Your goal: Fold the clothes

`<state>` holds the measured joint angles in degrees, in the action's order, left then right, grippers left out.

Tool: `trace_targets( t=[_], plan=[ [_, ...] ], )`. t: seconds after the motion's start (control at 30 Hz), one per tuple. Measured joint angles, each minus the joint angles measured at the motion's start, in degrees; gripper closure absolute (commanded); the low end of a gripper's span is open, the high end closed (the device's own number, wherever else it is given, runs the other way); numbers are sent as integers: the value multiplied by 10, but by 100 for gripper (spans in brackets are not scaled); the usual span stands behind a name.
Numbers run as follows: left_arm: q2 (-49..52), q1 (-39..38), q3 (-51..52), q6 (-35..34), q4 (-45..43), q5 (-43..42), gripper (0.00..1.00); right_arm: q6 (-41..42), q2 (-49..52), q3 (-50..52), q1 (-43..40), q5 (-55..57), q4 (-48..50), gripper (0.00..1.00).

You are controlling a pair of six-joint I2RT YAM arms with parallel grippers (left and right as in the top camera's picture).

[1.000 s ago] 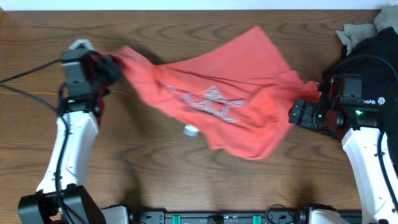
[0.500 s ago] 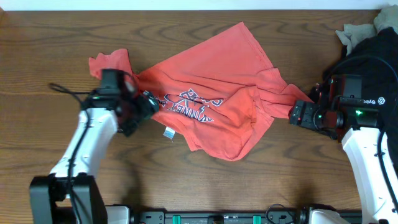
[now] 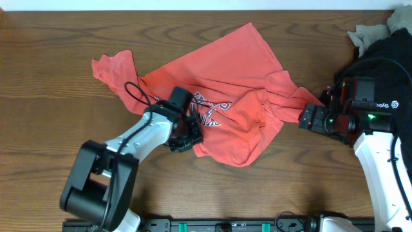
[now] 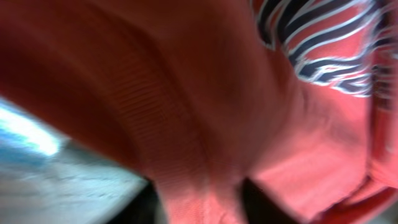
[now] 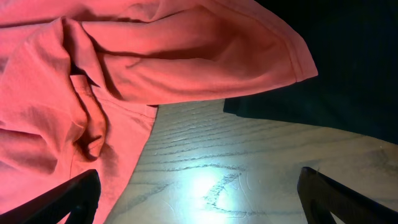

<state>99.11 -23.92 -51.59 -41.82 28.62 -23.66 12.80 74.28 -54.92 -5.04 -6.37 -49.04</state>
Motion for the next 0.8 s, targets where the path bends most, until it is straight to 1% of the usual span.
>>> trace_targets(
  t=[0.1, 0.17, 0.23, 0.3, 0.37, 0.4, 0.43, 0.47, 0.5, 0.53, 0.6, 0.67, 0.8],
  plan=[
    [5, 3, 0, 15, 18, 8, 94, 0, 0, 0, 0, 0, 0, 1],
    [3, 22, -8, 28, 71, 31, 94, 0, 0, 0, 0, 0, 0, 1],
    [0, 61, -22, 45, 129, 74, 94, 0, 0, 0, 0, 0, 0, 1],
    [-5, 116, -51, 61, 171, 122, 94, 0, 0, 0, 0, 0, 0, 1],
    [-10, 180, -99, 75, 192, 163, 94, 0, 0, 0, 0, 0, 1, 1],
    [-13, 209, -125, 78, 195, 174, 91, 0, 0, 0, 0, 0, 2, 1],
    [-15, 241, -155, 84, 196, 182, 74, 0, 0, 0, 0, 0, 3, 1],
    [-18, 261, -175, 91, 195, 186, 52, 0, 0, 0, 0, 0, 3, 1],
    [-22, 286, -195, 91, 194, 189, 25, 0, 0, 0, 0, 0, 3, 1],
    [-27, 306, -209, 92, 196, 191, 2, 0, 0, 0, 0, 0, 3, 1],
    [-36, 337, -223, 93, 212, 185, 2, 0, 0, 0, 0, 0, 2, 1],
    [-39, 350, -223, 93, 244, 173, 2, 0, 0, 0, 0, 0, 1, 1],
    [-38, 341, -210, 95, 311, 140, 2, 0, 0, 0, 0, 0, 0, 1]
  ],
)
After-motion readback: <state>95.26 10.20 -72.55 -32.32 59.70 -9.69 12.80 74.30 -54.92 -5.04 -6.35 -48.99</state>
